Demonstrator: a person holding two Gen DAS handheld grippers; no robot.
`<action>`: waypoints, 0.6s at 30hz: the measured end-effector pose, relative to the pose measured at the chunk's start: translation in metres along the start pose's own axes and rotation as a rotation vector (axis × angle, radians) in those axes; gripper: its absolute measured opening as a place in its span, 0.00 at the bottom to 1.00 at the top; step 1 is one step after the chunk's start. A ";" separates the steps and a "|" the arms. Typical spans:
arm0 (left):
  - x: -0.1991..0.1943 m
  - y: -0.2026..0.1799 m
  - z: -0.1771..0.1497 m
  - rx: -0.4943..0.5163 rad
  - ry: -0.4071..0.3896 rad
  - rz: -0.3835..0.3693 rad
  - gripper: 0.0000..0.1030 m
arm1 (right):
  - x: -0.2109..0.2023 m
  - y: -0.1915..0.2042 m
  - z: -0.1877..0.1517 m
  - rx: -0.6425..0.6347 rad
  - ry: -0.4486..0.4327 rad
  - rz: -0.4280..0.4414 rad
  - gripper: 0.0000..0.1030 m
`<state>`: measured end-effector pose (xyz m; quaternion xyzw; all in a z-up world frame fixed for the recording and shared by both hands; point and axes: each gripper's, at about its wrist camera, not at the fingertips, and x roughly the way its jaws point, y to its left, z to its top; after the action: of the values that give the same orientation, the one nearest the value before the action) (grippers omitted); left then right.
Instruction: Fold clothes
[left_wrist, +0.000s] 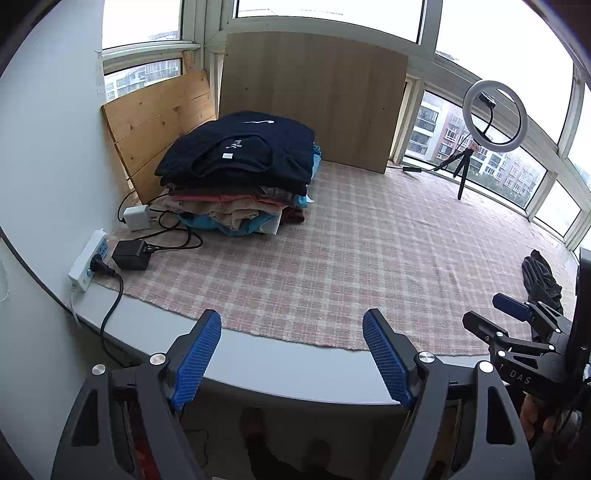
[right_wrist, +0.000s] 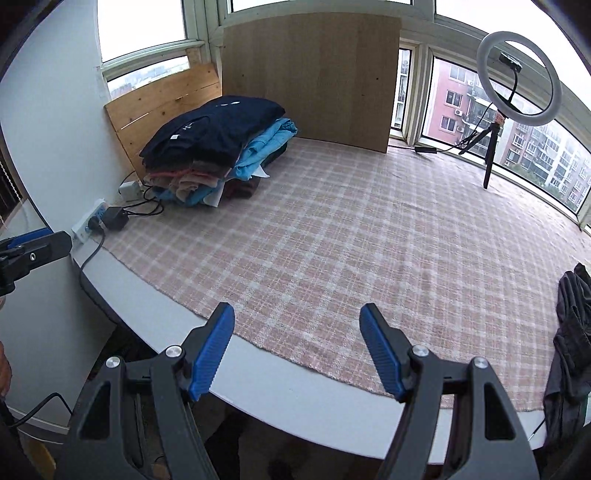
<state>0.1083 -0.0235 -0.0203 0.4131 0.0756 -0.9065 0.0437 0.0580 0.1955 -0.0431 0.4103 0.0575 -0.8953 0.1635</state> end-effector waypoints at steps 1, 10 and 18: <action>0.000 0.000 0.000 -0.001 0.002 0.001 0.75 | -0.001 0.000 0.000 0.000 -0.003 -0.004 0.67; 0.000 0.003 0.006 0.024 -0.018 0.011 0.76 | 0.000 -0.002 0.005 0.006 -0.008 -0.002 0.67; 0.011 0.003 0.014 0.012 0.007 -0.002 0.76 | 0.007 -0.006 0.010 0.017 -0.005 -0.005 0.67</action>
<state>0.0912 -0.0287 -0.0194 0.4165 0.0709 -0.9055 0.0401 0.0447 0.1975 -0.0421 0.4093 0.0503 -0.8973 0.1578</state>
